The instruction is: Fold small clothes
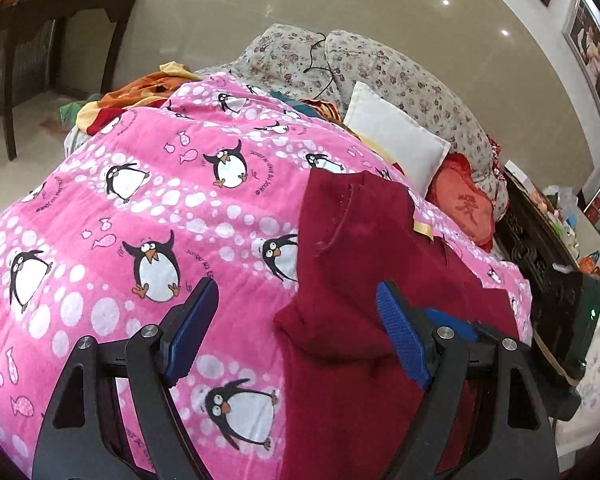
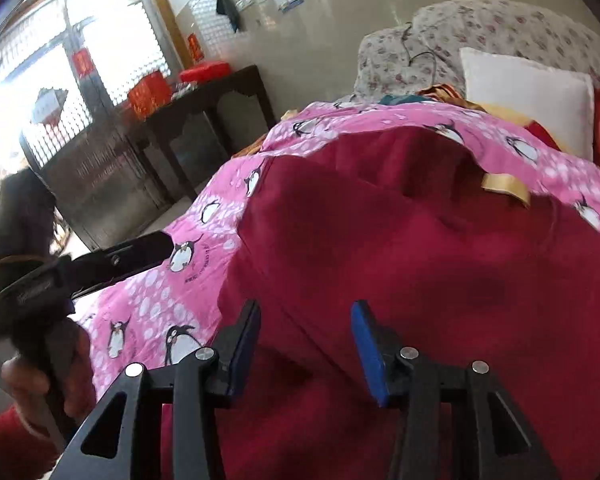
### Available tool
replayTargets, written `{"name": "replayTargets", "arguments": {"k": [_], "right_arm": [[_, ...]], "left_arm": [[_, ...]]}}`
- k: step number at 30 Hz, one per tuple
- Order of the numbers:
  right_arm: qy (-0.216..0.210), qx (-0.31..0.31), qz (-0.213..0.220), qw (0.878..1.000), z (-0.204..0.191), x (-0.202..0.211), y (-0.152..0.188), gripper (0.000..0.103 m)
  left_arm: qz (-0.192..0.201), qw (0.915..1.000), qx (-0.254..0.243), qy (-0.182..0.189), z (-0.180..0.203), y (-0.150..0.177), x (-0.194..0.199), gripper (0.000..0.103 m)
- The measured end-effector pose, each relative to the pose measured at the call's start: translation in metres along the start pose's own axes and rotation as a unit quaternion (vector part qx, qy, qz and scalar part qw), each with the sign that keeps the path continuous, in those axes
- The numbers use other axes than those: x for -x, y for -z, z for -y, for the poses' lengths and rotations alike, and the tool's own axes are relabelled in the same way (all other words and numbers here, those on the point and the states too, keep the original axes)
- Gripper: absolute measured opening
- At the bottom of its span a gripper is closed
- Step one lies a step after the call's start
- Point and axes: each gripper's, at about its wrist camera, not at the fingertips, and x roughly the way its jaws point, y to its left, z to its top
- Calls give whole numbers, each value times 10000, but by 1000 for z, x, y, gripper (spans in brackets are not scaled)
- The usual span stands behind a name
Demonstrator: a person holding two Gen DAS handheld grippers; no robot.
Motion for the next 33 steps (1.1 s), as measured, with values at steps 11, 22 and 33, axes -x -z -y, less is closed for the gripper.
{"name": "replayTargets", "arguments": {"k": [11,22,33], "right_arm": [[2283,-1145,852,9631,121,154,23,55],[1735,-1587,718,9693,166,123,24,15],[2663,-1703,427,9478,184,130,36,42]], "left_arm": [[-228,9991,-346,-70,26,-21,-60,81],[-383,9945,-958,-194,56,-9,-76,56],[-437,9947,-815,-451,43,0,-81,55]]}}
